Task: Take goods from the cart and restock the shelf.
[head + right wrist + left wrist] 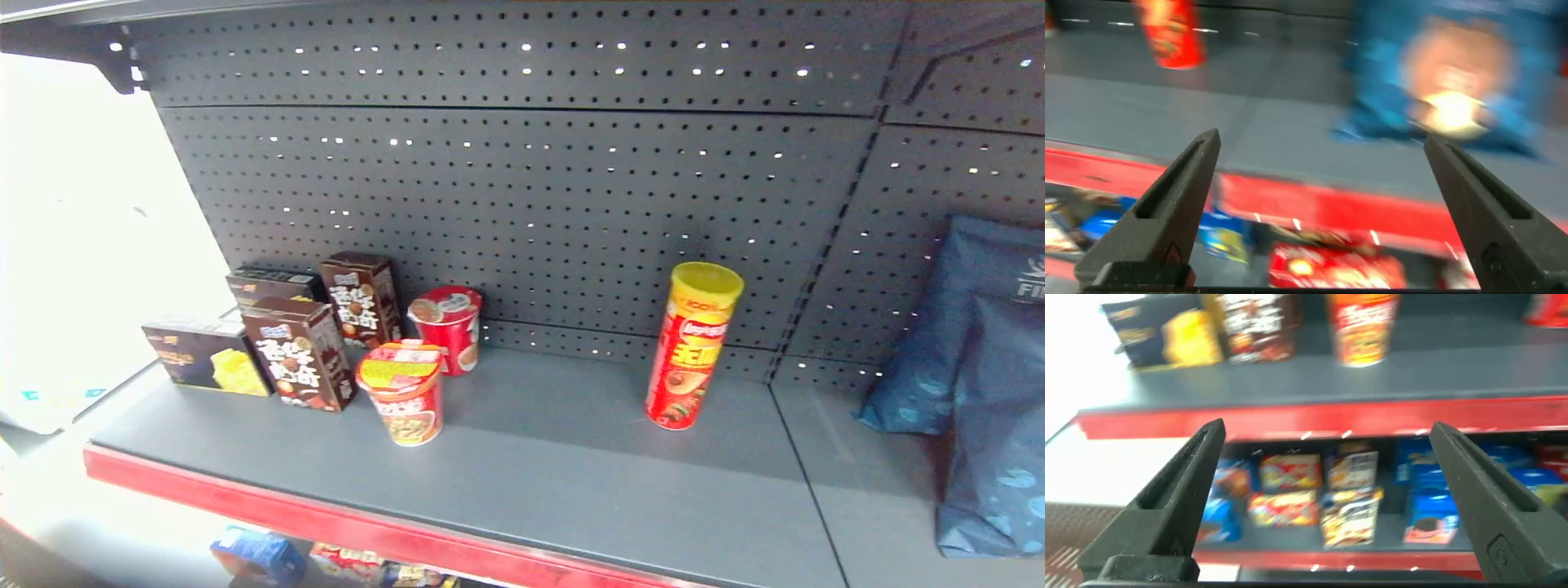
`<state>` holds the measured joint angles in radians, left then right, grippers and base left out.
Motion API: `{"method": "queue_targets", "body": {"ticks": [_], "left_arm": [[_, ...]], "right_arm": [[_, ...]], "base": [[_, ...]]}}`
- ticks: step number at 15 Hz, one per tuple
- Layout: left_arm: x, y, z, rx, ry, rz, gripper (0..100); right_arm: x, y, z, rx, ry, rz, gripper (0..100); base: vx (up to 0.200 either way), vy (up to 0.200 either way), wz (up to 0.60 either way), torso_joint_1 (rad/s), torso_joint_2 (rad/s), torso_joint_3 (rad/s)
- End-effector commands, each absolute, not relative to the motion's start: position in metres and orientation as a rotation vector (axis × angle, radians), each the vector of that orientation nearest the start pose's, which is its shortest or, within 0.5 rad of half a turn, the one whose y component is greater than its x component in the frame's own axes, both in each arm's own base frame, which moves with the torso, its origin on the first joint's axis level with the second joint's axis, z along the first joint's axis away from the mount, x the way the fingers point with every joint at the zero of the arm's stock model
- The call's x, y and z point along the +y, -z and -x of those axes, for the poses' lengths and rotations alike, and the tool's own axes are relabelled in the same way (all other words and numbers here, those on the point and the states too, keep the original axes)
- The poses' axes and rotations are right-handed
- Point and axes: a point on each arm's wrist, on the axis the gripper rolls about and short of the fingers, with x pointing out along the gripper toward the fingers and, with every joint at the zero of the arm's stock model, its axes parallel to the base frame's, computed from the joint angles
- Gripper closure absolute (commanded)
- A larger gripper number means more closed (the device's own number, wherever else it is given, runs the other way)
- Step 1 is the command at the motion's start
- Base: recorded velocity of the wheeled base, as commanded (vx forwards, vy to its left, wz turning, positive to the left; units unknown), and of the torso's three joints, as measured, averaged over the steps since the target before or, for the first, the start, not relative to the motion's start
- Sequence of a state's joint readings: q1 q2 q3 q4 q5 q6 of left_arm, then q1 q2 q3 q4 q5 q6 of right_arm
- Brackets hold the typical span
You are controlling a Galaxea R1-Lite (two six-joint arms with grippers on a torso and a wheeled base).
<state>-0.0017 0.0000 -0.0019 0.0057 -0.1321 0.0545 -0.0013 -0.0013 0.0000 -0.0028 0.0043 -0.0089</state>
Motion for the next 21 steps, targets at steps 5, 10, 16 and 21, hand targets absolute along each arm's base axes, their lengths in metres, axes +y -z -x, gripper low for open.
{"method": "queue_targets", "body": {"ticks": [5, 10, 16, 21], "left_arm": [[-0.003, -0.075, 0.023, 0.002, 0.127, -0.047, 0], [-0.003, -0.075, 0.023, 0.001, 0.127, -0.049, 0], [-0.002, -0.077, 0.023, -0.006, 0.093, -0.054, 0], [0.001, -0.172, 0.018, 0.079, -0.069, -0.119, 0]], "right_arm": [[0.000, -0.076, 0.023, -0.003, -0.003, 0.009, 0], [0.000, -0.076, 0.023, -0.003, -0.005, 0.009, 0], [0.000, -0.076, 0.023, -0.003, -0.005, 0.002, 0], [0.000, -0.076, 0.023, -0.003, -0.005, 0.002, 0]], "base": [[0.000, 0.000, 0.60, 0.001, 0.00, 0.000], [0.000, 0.000, 0.60, 0.001, 0.00, 0.003], [0.000, 0.000, 0.60, 0.002, 0.00, 0.002], [0.000, 0.000, 0.00, 0.000, 0.00, 0.000]]}}
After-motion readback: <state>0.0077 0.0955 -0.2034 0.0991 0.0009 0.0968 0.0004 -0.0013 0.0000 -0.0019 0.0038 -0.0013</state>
